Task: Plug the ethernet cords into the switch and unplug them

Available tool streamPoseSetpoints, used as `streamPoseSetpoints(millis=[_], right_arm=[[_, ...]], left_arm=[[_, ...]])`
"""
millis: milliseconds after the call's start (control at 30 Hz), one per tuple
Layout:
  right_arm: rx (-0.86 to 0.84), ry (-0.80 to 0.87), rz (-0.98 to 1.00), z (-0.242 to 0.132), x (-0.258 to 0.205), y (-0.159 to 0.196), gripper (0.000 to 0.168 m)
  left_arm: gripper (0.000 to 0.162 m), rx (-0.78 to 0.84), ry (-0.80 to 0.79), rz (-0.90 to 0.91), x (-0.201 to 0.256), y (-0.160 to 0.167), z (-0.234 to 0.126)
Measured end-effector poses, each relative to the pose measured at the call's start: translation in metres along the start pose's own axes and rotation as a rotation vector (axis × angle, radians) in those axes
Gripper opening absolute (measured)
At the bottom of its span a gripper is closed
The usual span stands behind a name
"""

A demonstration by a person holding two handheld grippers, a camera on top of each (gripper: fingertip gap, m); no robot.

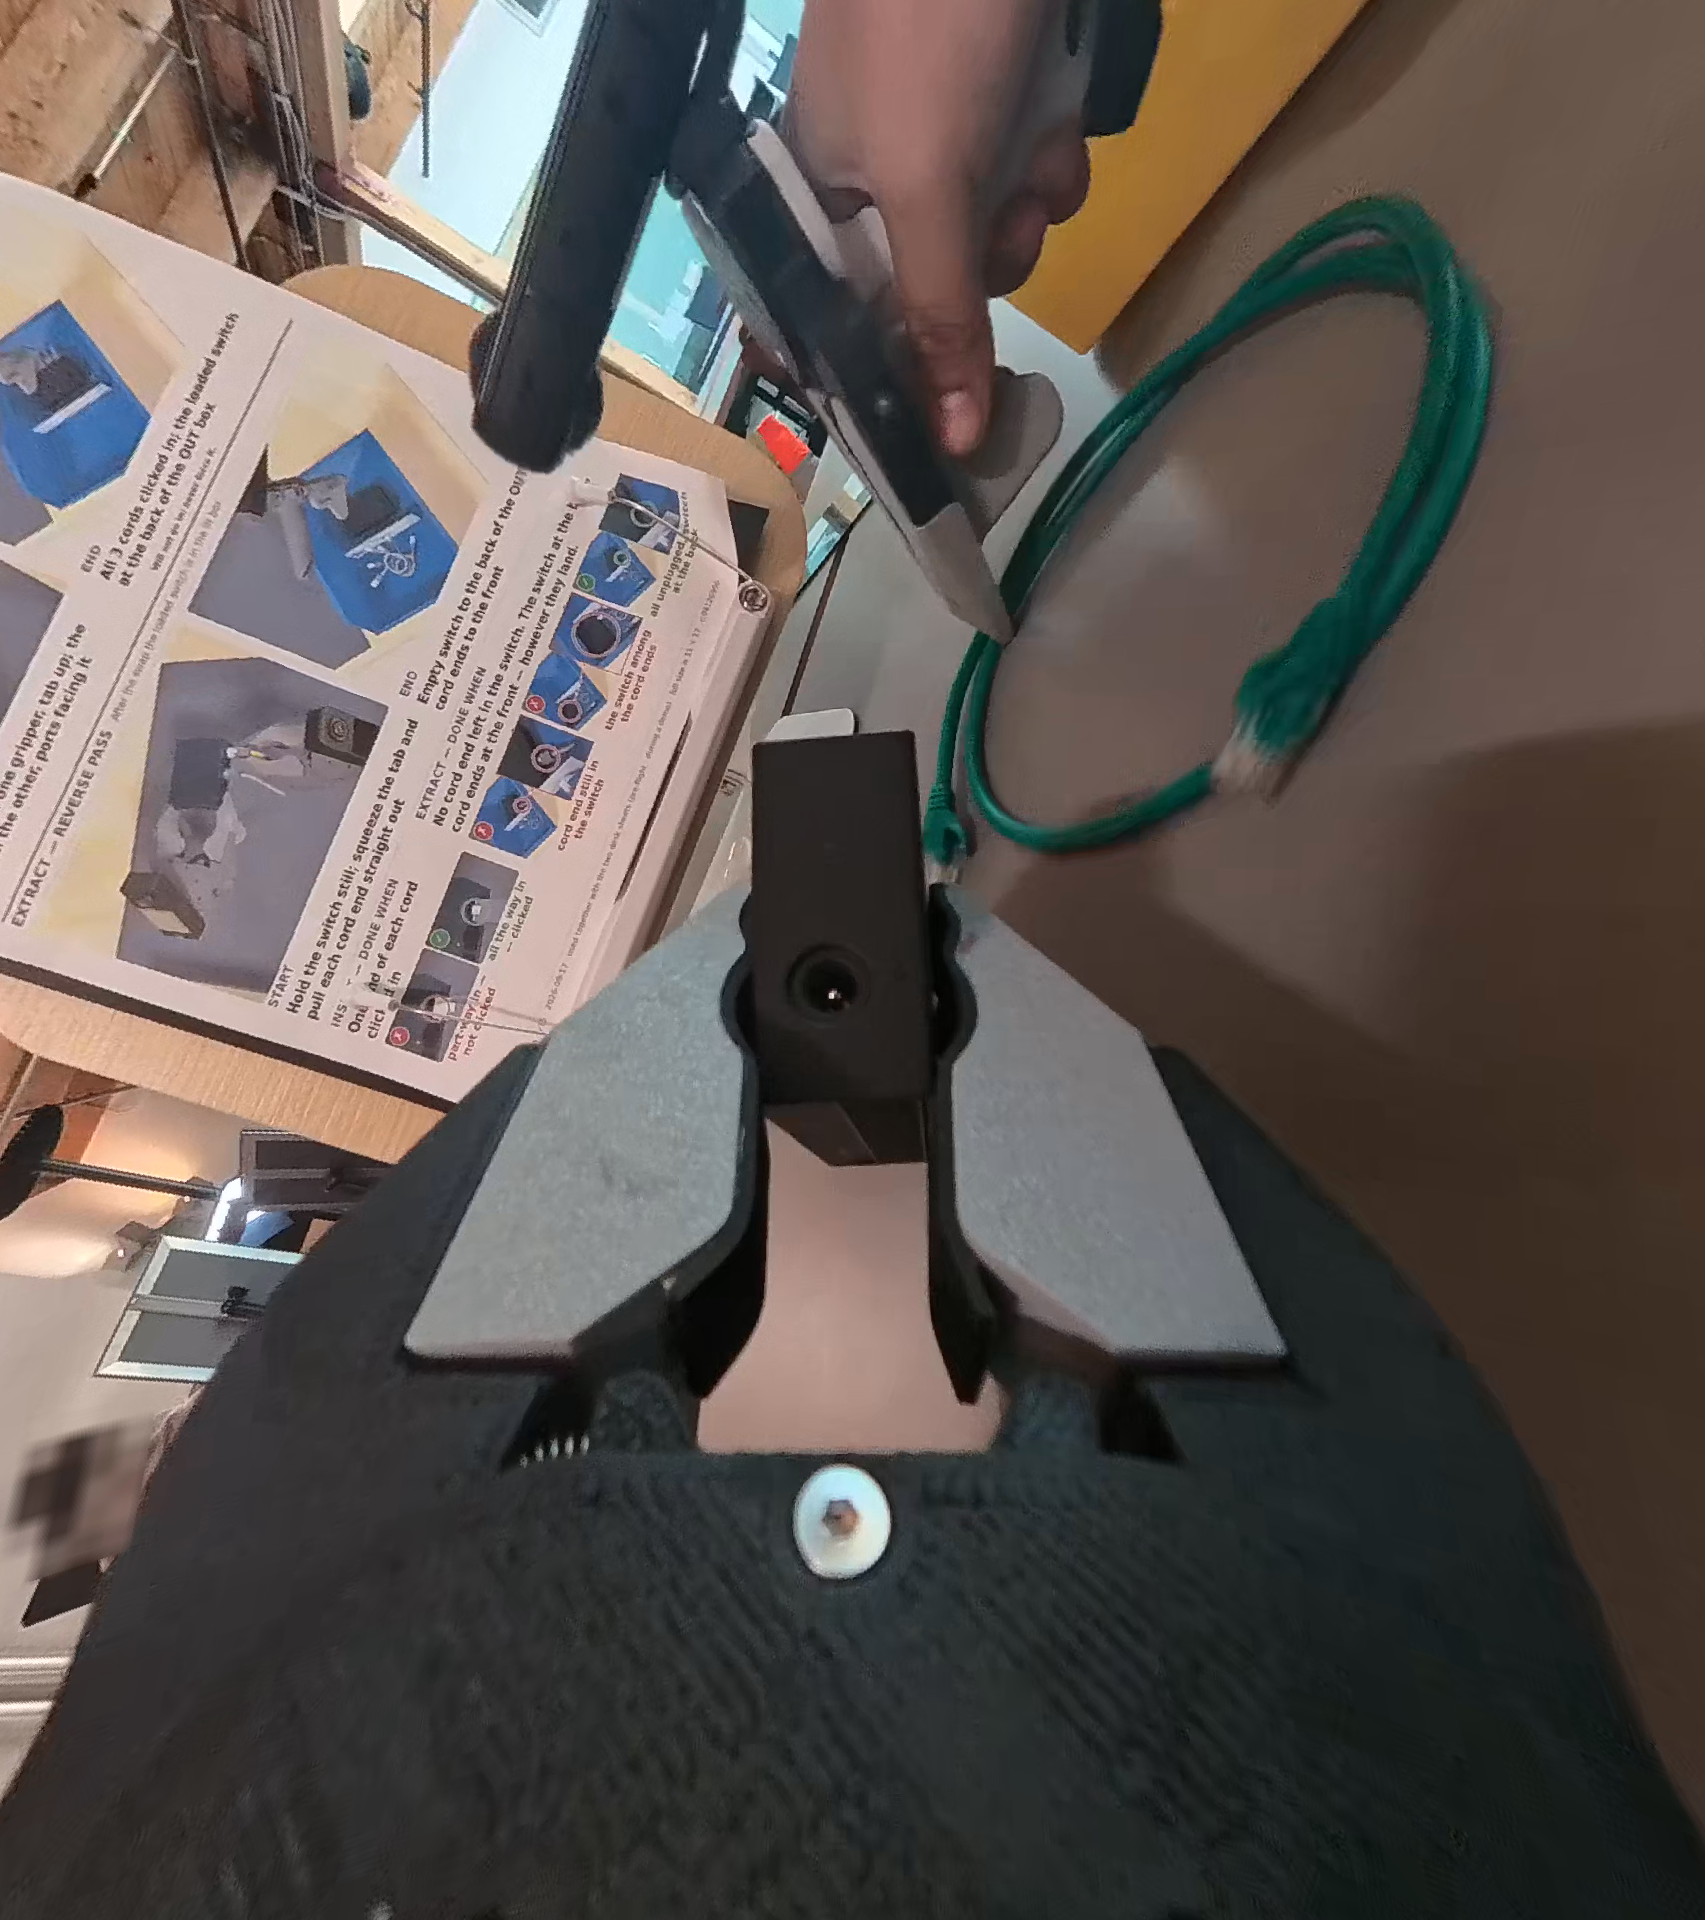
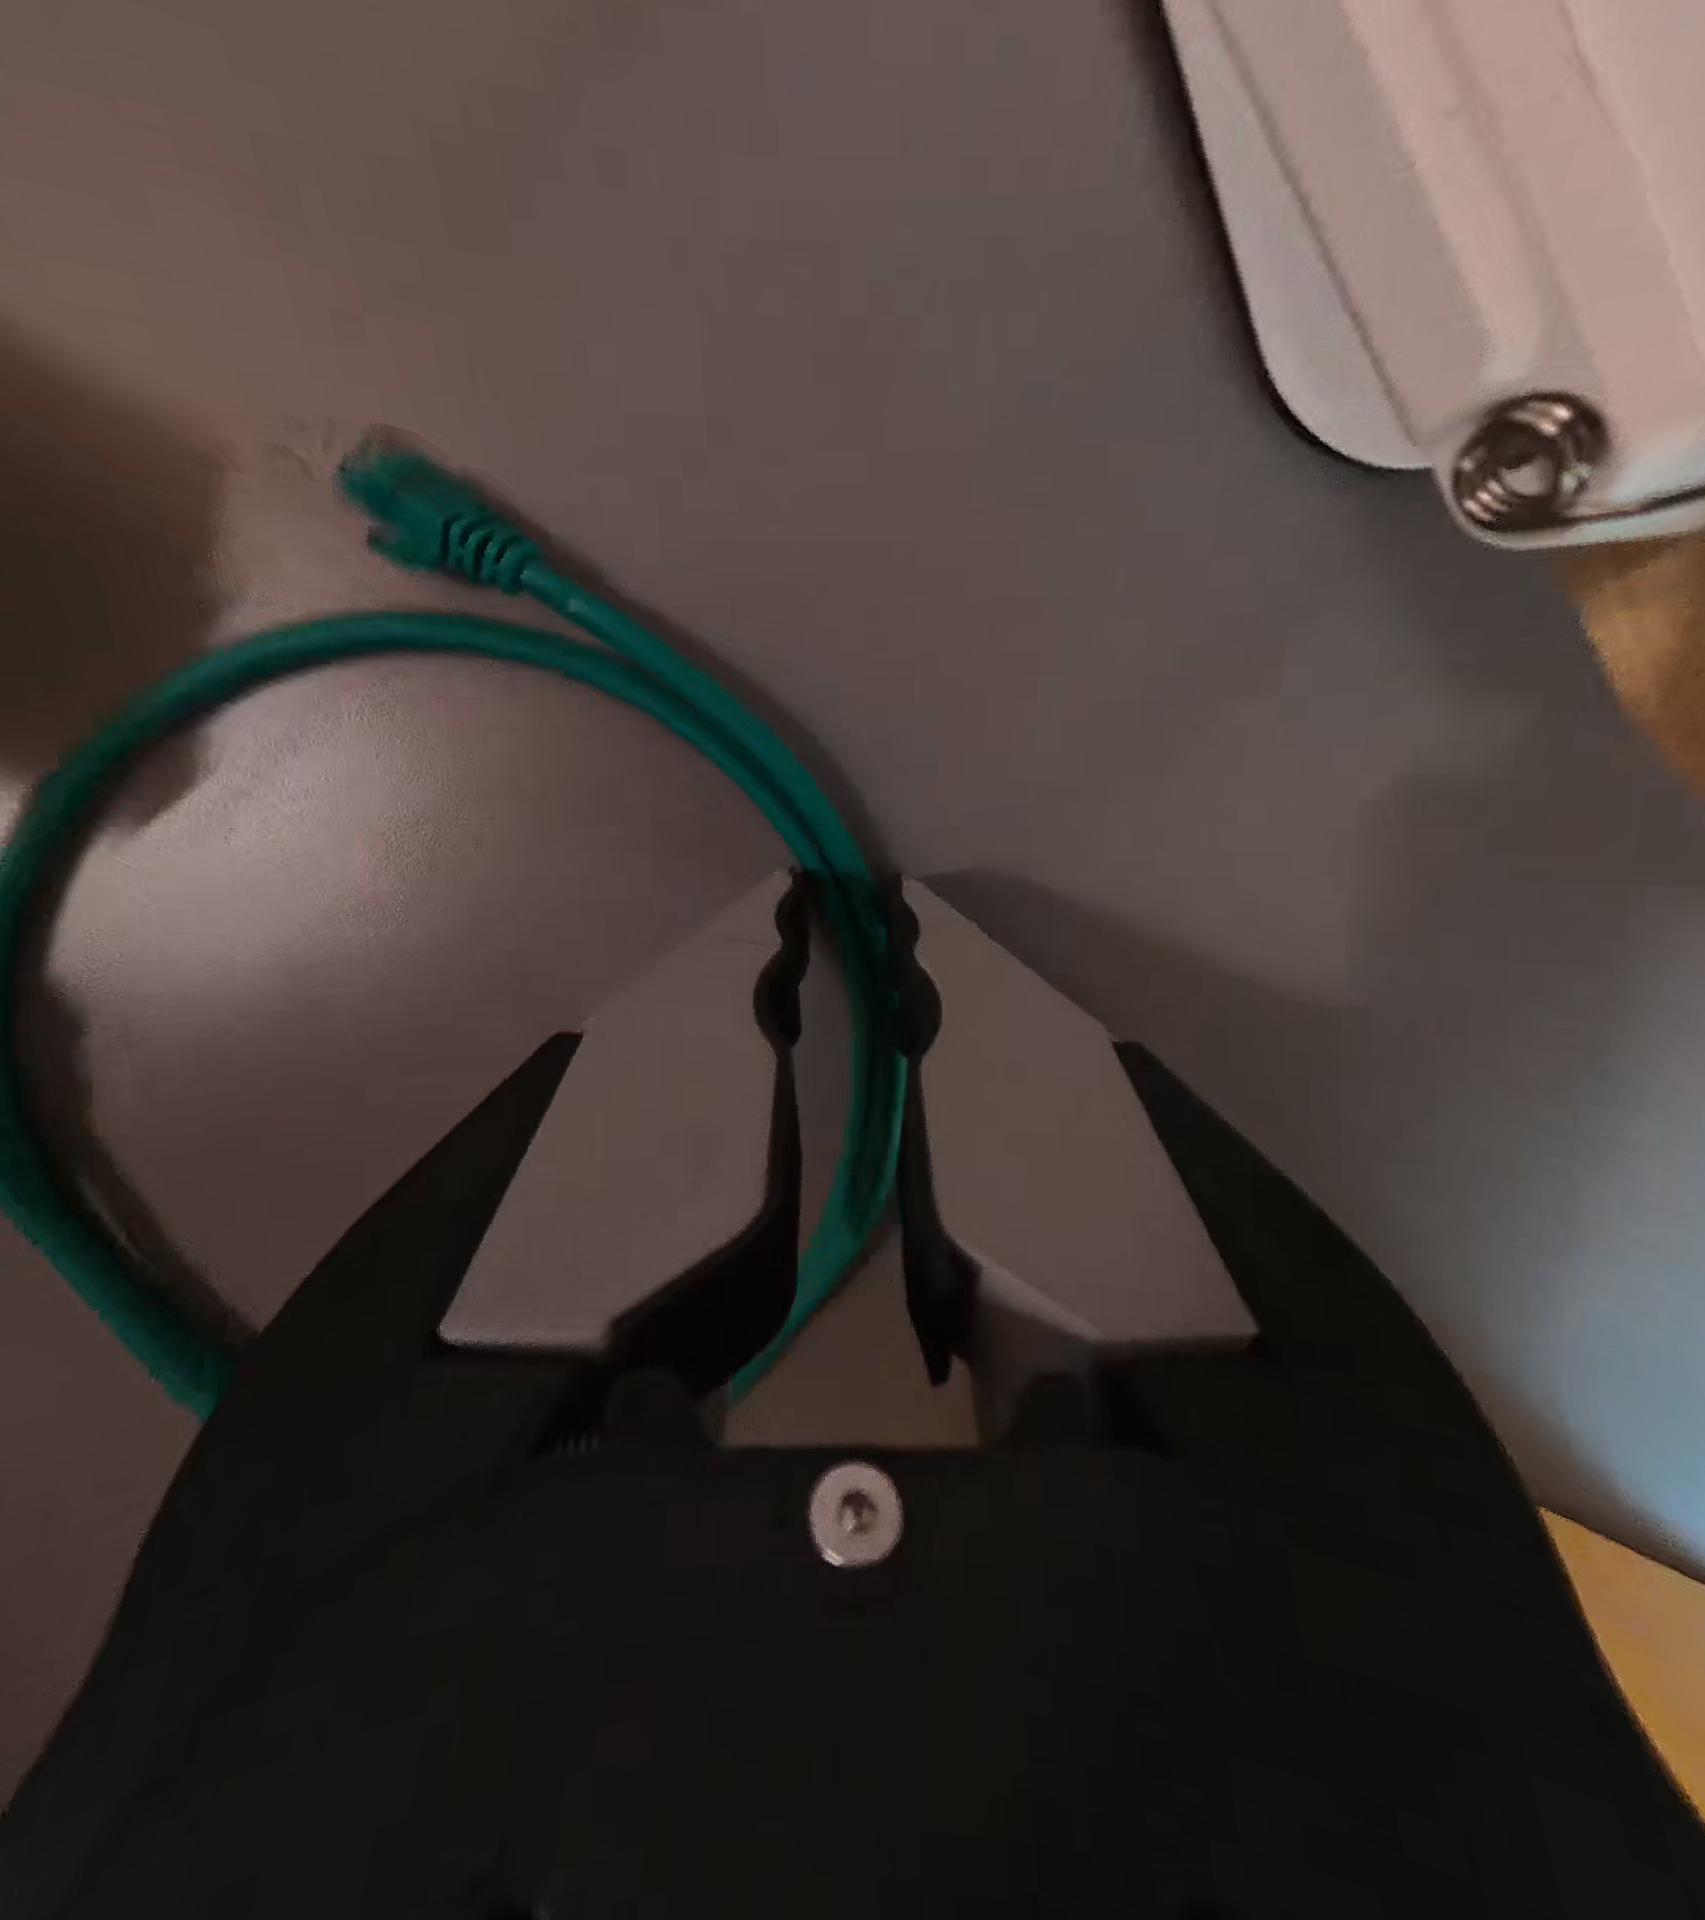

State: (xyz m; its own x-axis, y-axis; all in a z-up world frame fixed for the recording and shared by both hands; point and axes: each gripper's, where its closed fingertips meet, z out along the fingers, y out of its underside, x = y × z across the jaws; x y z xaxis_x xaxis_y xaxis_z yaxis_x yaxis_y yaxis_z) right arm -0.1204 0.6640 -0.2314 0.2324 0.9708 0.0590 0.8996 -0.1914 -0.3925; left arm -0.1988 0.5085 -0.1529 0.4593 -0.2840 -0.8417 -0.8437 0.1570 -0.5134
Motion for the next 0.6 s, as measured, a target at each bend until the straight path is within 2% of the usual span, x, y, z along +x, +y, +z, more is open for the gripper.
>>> streamPoseSetpoints(millis=[133,233,367,600], right_arm=[[0.004,0.014,-0.076,-0.011,-0.017,-0.004,0.006],[0.087,0.004,-0.064,-0.043,-0.024,-0.017,0.005],[0.196,0.021,-0.045,-0.108,-0.023,-0.024,0.002],[0.351,0.245,-0.046,-0.254,-0.004,-0.019,0.002]], left_arm=[[0.028,-0.013,-0.041,-0.02,-0.009,0.003,-0.002],[0.028,-0.024,-0.088,-0.061,-0.021,0.008,-0.005],[0.028,-0.043,-0.139,-0.106,-0.035,0.015,-0.008],[0.028,-0.046,-0.125,-0.102,-0.031,0.015,-0.007]])
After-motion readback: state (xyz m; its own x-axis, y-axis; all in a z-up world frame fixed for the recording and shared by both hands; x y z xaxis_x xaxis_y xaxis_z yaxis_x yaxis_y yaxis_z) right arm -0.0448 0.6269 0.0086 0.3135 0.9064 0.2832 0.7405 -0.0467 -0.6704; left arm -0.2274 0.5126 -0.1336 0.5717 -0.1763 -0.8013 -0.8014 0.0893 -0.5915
